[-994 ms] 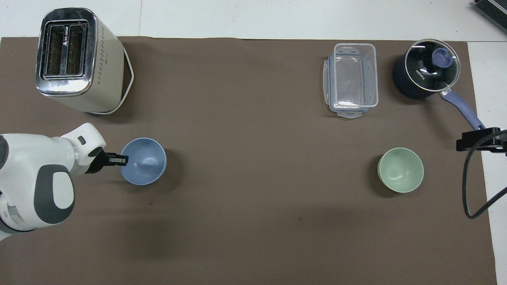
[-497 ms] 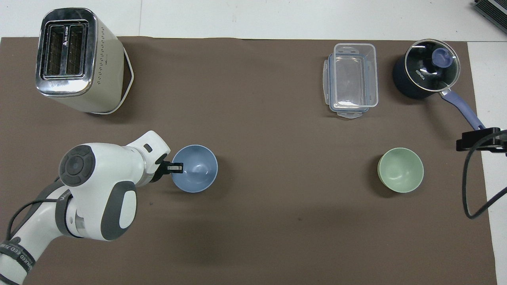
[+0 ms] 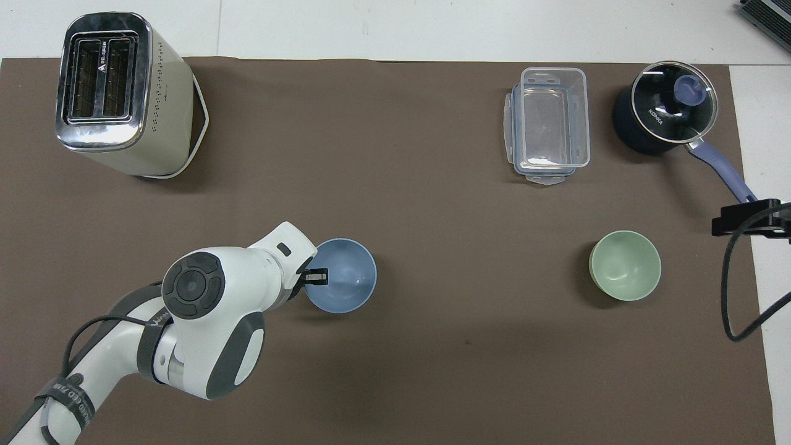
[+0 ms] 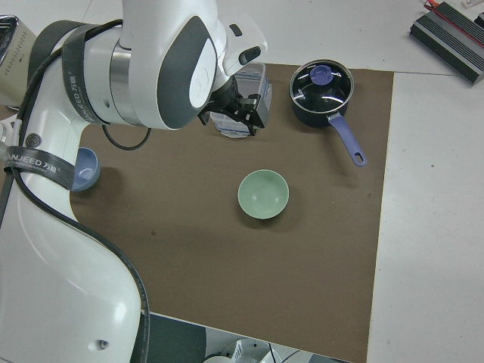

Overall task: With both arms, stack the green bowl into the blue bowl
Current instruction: 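Slide the blue bowl with the left gripper toward the table center, then open the left gripper and withdraw while the right gripper approaches the green bowl, then grasp the pale green bowl rim with the right gripper, then lift the green bowl and carry it over the blue bowl, then lower the green bowl into the blue bowl with the right gripper, then open the right gripper and draw it back from the stacked bowls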

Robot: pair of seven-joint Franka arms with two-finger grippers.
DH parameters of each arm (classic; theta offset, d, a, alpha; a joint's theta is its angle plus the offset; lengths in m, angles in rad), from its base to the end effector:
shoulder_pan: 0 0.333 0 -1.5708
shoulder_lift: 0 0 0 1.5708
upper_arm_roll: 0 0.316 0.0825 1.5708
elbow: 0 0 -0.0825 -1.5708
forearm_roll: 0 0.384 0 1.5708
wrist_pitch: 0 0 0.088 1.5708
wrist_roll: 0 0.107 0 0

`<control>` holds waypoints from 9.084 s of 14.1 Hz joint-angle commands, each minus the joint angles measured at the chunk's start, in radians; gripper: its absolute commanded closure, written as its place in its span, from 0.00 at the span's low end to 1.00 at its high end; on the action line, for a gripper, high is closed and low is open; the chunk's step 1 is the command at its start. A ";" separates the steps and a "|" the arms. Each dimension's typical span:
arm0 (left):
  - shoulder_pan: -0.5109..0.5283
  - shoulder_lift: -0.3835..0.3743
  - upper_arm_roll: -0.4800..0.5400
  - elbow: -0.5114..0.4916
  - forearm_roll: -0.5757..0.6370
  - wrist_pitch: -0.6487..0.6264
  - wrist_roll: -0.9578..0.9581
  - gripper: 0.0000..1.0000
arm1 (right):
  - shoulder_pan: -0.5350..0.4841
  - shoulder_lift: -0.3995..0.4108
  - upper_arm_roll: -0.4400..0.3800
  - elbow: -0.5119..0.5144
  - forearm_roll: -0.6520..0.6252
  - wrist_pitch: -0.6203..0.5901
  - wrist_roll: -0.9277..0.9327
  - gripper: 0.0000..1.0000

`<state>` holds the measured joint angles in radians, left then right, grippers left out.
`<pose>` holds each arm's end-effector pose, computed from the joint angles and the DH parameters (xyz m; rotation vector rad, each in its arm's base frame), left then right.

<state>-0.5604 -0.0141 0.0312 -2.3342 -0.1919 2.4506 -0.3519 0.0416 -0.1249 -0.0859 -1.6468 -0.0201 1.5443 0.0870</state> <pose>0.4459 -0.2608 0.3543 2.9648 -0.0551 0.0910 0.5118 -0.0280 0.6527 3.1257 -0.2058 0.0347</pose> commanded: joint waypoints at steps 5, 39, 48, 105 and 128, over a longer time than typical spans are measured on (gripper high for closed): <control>-0.074 0.071 0.012 0.036 0.023 0.069 -0.125 1.00 | -0.014 -0.005 0.008 -0.002 0.002 -0.006 -0.023 0.00; 0.418 -0.049 0.027 0.775 0.178 -0.896 0.516 0.00 | -0.043 0.108 0.006 -0.206 0.006 0.258 -0.272 0.00; 0.421 0.046 0.030 0.970 0.173 -1.059 0.515 0.00 | -0.140 0.189 0.005 -0.493 0.003 0.573 -0.530 0.00; 0.412 -0.015 0.024 0.880 0.170 -1.047 0.501 0.00 | 0.376 0.415 0.302 -0.194 0.147 0.617 0.583 1.00; 0.418 -0.017 0.024 0.882 0.169 -1.055 0.502 0.00 | 0.371 0.410 0.298 -0.220 0.143 0.631 0.568 0.00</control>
<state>-0.1512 -0.0104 0.0584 -1.4316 -0.0320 1.3986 0.1486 0.4236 0.3120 0.2102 -1.8598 0.1309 2.1736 0.6629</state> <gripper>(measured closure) 0.000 0.282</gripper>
